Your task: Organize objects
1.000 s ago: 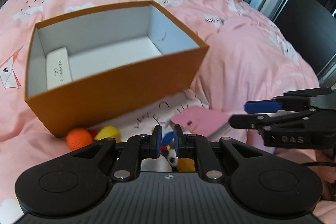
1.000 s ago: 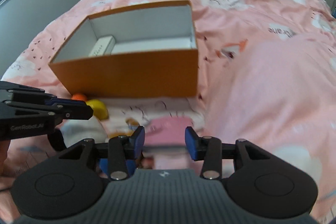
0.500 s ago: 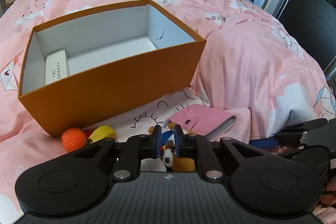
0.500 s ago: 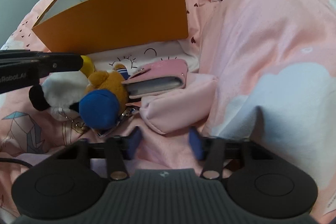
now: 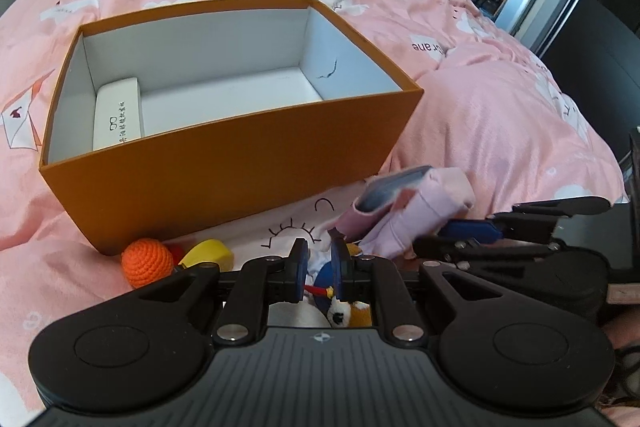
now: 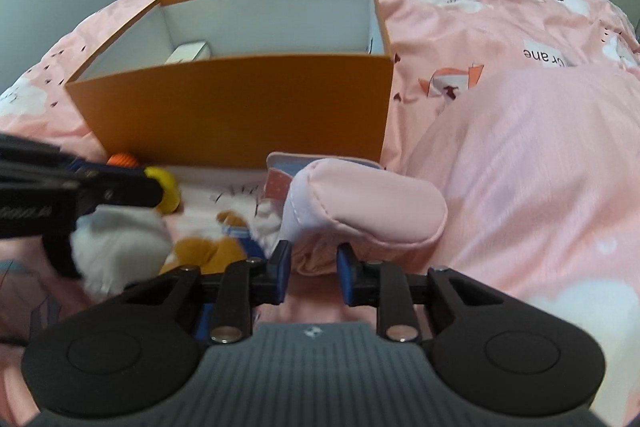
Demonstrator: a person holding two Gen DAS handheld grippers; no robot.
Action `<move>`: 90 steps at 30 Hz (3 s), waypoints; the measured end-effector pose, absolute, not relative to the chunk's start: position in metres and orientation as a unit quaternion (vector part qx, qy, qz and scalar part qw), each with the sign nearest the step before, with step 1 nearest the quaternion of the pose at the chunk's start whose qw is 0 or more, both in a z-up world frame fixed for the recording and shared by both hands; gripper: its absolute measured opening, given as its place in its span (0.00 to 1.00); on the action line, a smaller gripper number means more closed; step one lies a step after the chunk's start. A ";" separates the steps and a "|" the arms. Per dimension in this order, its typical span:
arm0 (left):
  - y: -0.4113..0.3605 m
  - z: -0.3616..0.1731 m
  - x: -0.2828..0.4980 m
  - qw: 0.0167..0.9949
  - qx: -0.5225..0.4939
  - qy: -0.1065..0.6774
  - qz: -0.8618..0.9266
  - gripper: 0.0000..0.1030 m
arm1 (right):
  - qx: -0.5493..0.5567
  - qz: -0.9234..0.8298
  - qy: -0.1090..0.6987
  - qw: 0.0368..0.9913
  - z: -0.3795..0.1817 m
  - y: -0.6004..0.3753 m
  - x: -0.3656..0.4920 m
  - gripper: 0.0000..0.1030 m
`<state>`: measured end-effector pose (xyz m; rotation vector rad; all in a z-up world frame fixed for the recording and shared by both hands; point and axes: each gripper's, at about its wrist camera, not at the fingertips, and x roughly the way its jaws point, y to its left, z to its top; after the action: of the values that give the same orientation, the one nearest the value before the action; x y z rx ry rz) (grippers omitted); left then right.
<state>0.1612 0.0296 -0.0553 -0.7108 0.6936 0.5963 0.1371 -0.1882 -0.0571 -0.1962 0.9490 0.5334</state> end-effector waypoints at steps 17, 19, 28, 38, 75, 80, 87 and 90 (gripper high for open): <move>0.041 -0.065 0.207 0.856 -0.296 0.348 0.242 0.28 | -0.055 0.184 0.426 0.884 -0.050 -0.223 0.146 0.49; 0.042 -0.067 0.212 0.856 -0.293 0.353 0.238 0.30 | -0.042 0.191 0.432 0.881 -0.057 -0.225 0.152 0.49; 0.052 -0.080 0.220 0.852 -0.294 0.346 0.260 0.36 | 0.037 0.213 0.447 0.868 -0.087 -0.238 0.186 0.62; 0.063 -0.095 0.228 0.848 -0.315 0.338 0.261 0.37 | 0.084 0.253 0.432 0.862 -0.098 -0.240 0.198 0.42; 0.049 -0.107 0.232 0.857 -0.317 0.305 0.270 0.26 | 0.160 0.253 0.390 0.871 -0.092 -0.268 0.200 0.21; 0.041 -0.099 0.215 0.861 -0.323 0.289 0.266 0.21 | 0.142 0.248 0.361 0.888 -0.071 -0.268 0.177 0.15; 0.030 -0.076 0.184 0.868 -0.331 0.248 0.274 0.18 | 0.077 0.233 0.319 0.916 -0.029 -0.258 0.152 0.13; 0.026 -0.065 0.170 0.870 -0.334 0.227 0.282 0.18 | 0.057 0.237 0.307 0.920 -0.014 -0.251 0.144 0.13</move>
<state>0.1698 0.0259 -0.0651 -0.6977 0.4749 0.5897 0.1438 -0.2515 -0.0144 0.1179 0.6313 0.4877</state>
